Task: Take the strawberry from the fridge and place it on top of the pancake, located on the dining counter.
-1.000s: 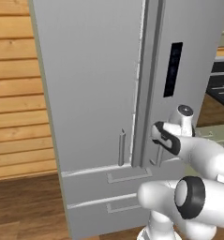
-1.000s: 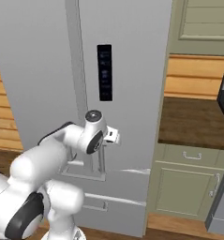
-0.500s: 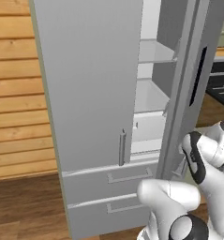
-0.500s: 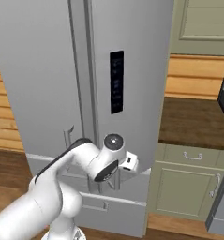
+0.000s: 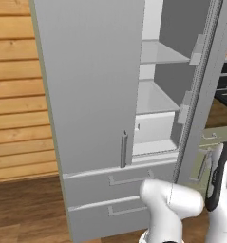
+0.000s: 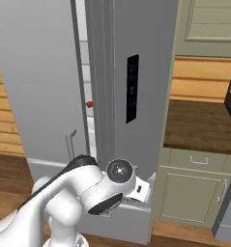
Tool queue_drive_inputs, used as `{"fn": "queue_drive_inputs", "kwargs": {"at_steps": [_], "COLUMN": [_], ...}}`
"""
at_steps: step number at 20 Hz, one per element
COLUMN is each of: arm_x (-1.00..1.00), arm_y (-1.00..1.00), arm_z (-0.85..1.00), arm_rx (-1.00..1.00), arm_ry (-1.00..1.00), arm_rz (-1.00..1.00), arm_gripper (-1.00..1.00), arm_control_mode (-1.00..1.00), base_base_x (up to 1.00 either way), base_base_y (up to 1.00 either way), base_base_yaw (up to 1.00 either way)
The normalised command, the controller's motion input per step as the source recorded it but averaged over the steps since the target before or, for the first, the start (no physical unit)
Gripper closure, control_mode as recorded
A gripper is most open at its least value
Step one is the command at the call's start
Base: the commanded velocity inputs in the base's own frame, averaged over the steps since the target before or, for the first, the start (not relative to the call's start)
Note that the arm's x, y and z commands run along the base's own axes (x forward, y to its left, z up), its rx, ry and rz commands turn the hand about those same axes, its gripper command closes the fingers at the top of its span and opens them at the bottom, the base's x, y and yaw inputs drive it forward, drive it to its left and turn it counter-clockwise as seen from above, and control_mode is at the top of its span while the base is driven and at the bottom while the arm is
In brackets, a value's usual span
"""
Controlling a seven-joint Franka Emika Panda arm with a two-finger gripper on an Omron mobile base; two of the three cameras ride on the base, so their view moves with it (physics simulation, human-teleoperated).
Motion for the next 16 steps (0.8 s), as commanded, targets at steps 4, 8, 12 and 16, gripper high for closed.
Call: {"fn": "queue_drive_inputs", "kwargs": {"at_steps": [4, 8, 12, 16], "arm_x": [-0.64, -0.05, 0.25, 0.78], "arm_y": [0.57, 1.00, 1.00, 0.76], "arm_z": [1.00, 0.85, 0.69, 0.70], "arm_rx": [-0.26, -0.46, -0.54, -0.55], "arm_ry": [0.15, 0.36, 0.53, 0.56], "arm_rz": [-0.10, -0.14, -0.09, -0.01], "arm_gripper": [-1.00, -1.00, -1.00, -1.00], "arm_control_mode": [-1.00, -1.00, -1.00, -1.00], "base_base_x": [0.00, 0.00, 0.00, 0.00], "base_base_y": [0.00, 0.00, 0.00, 0.00], "base_base_yaw": [0.00, 0.00, 0.00, 0.00]}}
